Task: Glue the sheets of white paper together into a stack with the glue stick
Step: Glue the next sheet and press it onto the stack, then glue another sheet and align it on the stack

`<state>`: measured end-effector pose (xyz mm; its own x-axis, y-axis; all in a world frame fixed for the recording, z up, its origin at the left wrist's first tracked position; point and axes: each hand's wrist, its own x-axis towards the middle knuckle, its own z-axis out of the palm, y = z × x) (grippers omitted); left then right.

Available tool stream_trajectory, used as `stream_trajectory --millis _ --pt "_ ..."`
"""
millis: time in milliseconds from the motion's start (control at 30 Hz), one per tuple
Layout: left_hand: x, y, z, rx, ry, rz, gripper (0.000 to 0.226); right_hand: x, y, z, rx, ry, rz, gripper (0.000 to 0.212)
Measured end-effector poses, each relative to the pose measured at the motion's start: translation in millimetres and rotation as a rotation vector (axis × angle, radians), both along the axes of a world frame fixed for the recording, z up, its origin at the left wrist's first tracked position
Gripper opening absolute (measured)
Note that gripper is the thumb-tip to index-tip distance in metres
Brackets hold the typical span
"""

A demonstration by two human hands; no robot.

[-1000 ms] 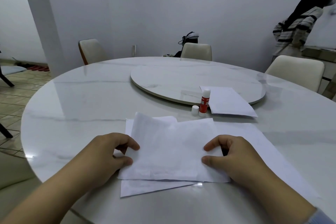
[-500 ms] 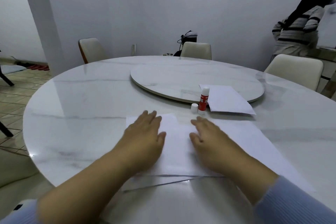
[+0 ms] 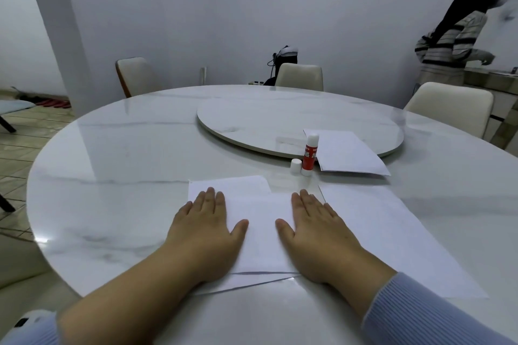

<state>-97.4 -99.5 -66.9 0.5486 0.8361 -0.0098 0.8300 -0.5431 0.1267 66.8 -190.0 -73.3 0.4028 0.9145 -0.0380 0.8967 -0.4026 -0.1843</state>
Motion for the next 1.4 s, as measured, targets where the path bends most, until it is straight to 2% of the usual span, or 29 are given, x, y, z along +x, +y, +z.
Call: stream_trajectory --millis 200,333,433,500,567,633,800,867,1000,1067,1133,1233,1300,1400 --pt "0.2 -0.5 -2.9 -0.008 -0.002 0.111 0.086 -2.1 -2.9 2.5 0.072 0.031 -0.053 0.078" --pt "0.0 1.0 -5.4 -0.013 -0.053 0.135 0.091 -1.3 -4.4 10.5 0.255 0.004 -0.066 0.083" --pt "-0.3 3.5 -5.7 -0.011 -0.099 0.152 0.092 3.3 -9.1 20.5 0.439 0.294 -0.126 0.085" --pt "-0.3 4.8 -3.7 -0.020 -0.151 0.182 0.085 7.4 -10.3 23.8 0.577 0.444 -0.137 0.082" --pt "-1.3 5.6 -1.0 -0.037 -0.233 0.219 0.074 12.3 -10.3 26.5 0.714 0.469 -0.144 0.080" --pt "-2.3 6.1 2.2 -0.053 -0.335 0.250 0.066 14.4 -11.6 31.6 0.757 0.489 -0.147 0.073" --pt "-6.4 8.6 12.9 -0.148 -0.657 0.327 0.056 25.0 -19.9 37.5 0.693 0.566 -0.115 0.040" --pt "-8.8 9.2 14.6 -0.175 -0.801 0.336 0.051 26.2 -25.1 39.1 0.655 0.584 -0.034 0.036" --pt "-11.6 12.6 14.0 -0.144 -0.960 0.346 0.045 24.6 -29.8 45.1 0.612 0.453 0.064 0.033" --pt "-14.7 16.1 13.7 -0.105 -1.009 0.377 0.042 27.2 -34.0 56.5 0.746 0.547 0.106 0.034" --pt "-17.6 17.8 14.4 -0.049 -1.047 0.391 0.038 37.0 -41.9 73.3 0.993 0.636 0.121 0.031" --pt "-14.8 17.8 13.6 0.059 -0.931 0.274 0.027 64.6 -52.4 102.2 1.368 0.780 -0.014 0.022" --pt "-8.3 16.6 9.2 0.079 -0.766 0.145 0.021 88.9 -50.9 116.7 1.444 0.872 -0.114 0.025" --pt "-2.6 14.2 3.8 0.065 -0.594 0.014 0.024 115.2 -33.3 125.9 1.449 0.929 -0.255 0.047"
